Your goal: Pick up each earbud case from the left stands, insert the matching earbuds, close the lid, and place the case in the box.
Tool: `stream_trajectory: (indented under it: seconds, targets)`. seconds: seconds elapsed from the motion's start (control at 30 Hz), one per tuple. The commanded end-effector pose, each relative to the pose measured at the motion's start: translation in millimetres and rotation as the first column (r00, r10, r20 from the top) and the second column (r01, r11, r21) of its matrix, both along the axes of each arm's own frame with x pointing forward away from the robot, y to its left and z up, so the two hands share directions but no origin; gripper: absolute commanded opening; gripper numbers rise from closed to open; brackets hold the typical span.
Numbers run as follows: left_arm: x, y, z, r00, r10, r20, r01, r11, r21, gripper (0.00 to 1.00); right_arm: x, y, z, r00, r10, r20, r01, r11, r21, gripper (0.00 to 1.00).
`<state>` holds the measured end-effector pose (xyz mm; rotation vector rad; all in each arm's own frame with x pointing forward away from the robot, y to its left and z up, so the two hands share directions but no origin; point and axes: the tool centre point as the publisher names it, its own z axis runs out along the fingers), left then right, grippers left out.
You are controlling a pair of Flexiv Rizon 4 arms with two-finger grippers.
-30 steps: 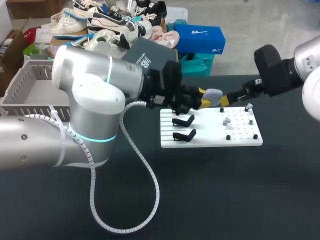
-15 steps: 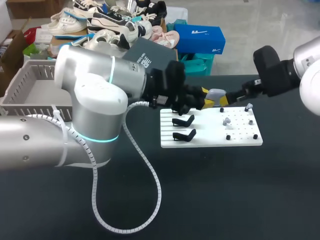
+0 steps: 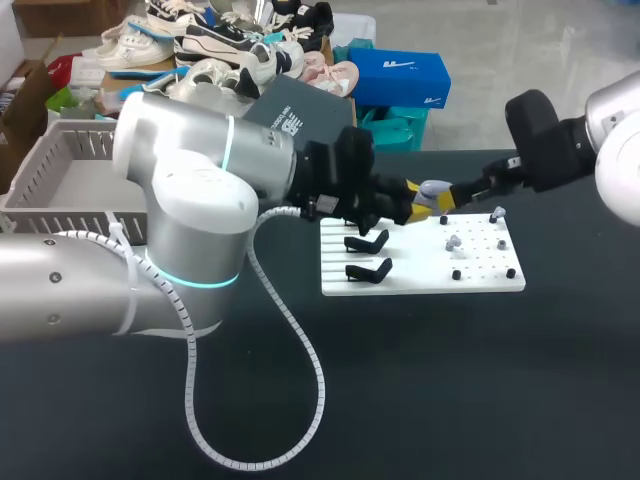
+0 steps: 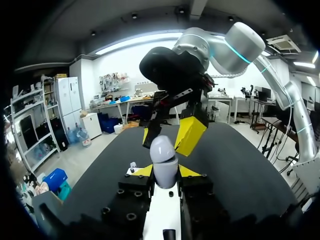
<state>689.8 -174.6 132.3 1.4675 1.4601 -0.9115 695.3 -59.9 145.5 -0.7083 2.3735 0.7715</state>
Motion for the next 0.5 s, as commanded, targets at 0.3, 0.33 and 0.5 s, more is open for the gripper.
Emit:
stream_trajectory:
  seconds: [0.3,0.33,0.5]
  targets:
    - [-4.2,8,-9.5,0.999,-0.027,0.025,0.026,1.000,0.012,0.00,-3.0,-11,12,0.999,-0.024,0.041,0.025,1.000,-0.009,1.00]
    - [-3.8,9,-10.9,0.999,-0.025,0.025,0.025,1.000,0.015,0.00,-5.0,-12,15,0.998,-0.032,0.047,0.032,0.999,-0.015,1.00]
    - [-2.5,17,-12.2,0.997,-0.031,0.070,0.033,0.999,-0.019,0.00,-15.3,-27,23,0.994,-0.082,0.077,0.085,0.996,-0.036,1.00]
